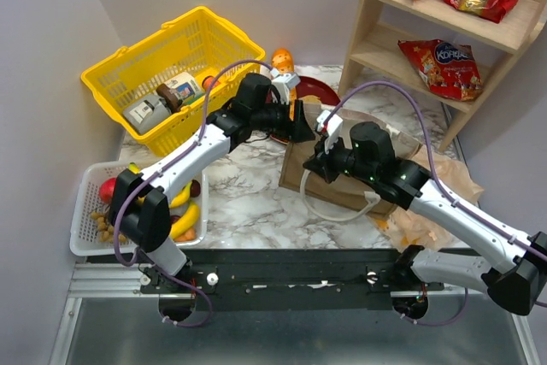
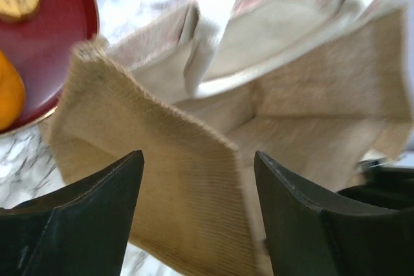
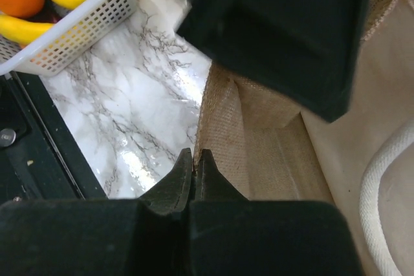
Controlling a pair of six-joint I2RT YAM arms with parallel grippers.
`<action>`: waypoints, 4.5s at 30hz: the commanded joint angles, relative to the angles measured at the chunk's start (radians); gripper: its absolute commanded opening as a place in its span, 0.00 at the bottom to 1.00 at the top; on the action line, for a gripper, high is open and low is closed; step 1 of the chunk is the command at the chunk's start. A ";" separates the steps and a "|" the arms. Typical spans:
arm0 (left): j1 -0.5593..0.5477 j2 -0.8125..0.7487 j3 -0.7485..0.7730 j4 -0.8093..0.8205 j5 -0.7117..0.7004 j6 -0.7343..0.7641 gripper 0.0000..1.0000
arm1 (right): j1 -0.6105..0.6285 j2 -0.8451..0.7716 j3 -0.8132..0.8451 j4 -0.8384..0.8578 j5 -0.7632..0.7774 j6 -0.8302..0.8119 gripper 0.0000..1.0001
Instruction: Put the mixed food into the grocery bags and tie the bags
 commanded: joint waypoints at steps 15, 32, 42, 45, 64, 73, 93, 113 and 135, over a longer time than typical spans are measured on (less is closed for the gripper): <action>0.043 -0.228 -0.008 -0.205 0.075 0.116 0.00 | 0.009 -0.110 0.530 -0.305 0.301 0.199 0.92; 0.343 -0.523 -0.223 -0.341 0.048 0.209 0.00 | -0.359 0.074 0.308 -0.220 0.099 0.390 0.88; 0.347 -0.520 -0.243 -0.335 -0.090 0.245 0.00 | -0.444 0.321 0.059 -0.043 -0.015 0.551 0.89; 0.349 -0.515 -0.254 -0.309 -0.114 0.238 0.00 | -0.523 0.375 -0.008 -0.017 -0.028 0.608 0.96; 0.349 -0.526 -0.182 -0.330 -0.265 0.257 0.02 | -0.724 0.418 -0.039 -0.153 0.539 0.564 1.00; 0.347 -0.508 -0.243 -0.265 -0.259 0.232 0.04 | -0.654 0.217 -0.014 -0.198 0.650 0.497 1.00; 0.303 -0.434 -0.363 -0.137 -0.190 0.251 0.03 | -0.598 0.410 0.833 -0.533 0.717 -0.037 1.00; 0.301 -0.437 -0.367 -0.134 -0.199 0.258 0.03 | -0.730 0.634 0.829 -0.346 0.722 -0.217 0.60; 0.301 -0.439 -0.373 -0.119 -0.173 0.252 0.00 | -0.293 0.239 0.930 -0.486 0.336 -0.113 0.01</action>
